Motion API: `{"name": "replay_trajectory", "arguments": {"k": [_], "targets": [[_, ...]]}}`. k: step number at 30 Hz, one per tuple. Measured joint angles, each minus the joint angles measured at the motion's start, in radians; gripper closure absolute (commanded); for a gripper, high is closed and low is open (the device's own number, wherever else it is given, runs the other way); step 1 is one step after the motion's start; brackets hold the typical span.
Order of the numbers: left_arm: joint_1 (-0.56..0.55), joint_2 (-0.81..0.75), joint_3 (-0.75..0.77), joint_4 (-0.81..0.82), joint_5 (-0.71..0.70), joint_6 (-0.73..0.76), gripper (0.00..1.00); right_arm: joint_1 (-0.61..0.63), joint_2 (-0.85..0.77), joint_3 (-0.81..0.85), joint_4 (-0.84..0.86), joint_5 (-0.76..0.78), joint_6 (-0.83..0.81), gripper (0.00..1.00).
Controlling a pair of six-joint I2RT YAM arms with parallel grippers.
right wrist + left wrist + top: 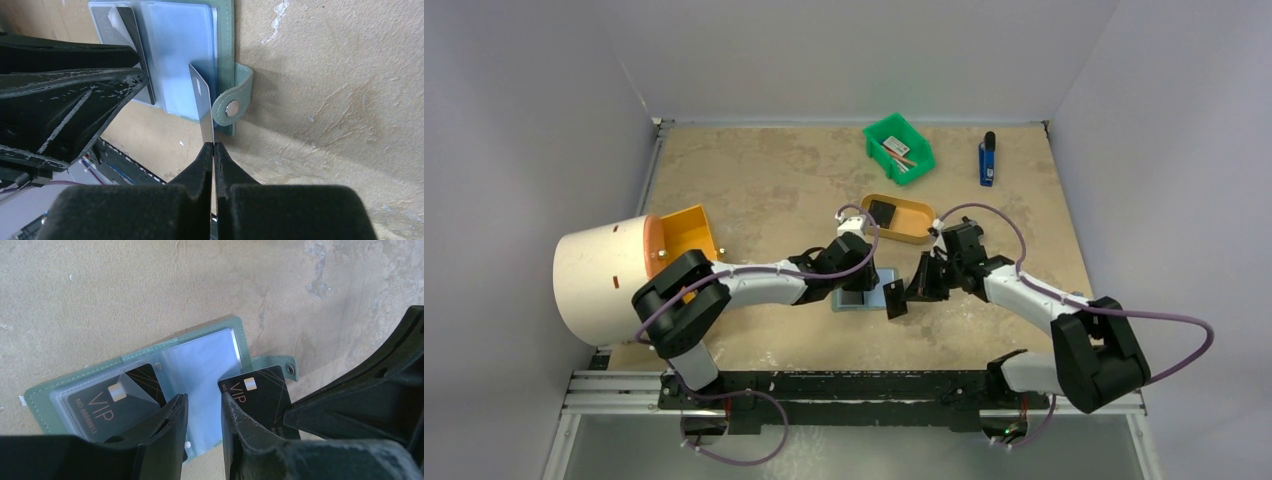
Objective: Put the credit cards into the card holder
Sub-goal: Turn over the card slot in the card holder.
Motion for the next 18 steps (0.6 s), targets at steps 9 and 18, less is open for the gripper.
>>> {"name": "replay_trajectory", "arguments": {"k": [9,18], "targets": [[-0.001,0.079,0.063,-0.064,-0.004,0.005,0.77,0.000,0.011,-0.002,0.014,-0.004,0.006,1.00],[-0.004,0.108,0.104,-0.129,-0.043,0.007,0.79,0.001,-0.149,0.019,-0.148,0.045,-0.002,1.00]]}}
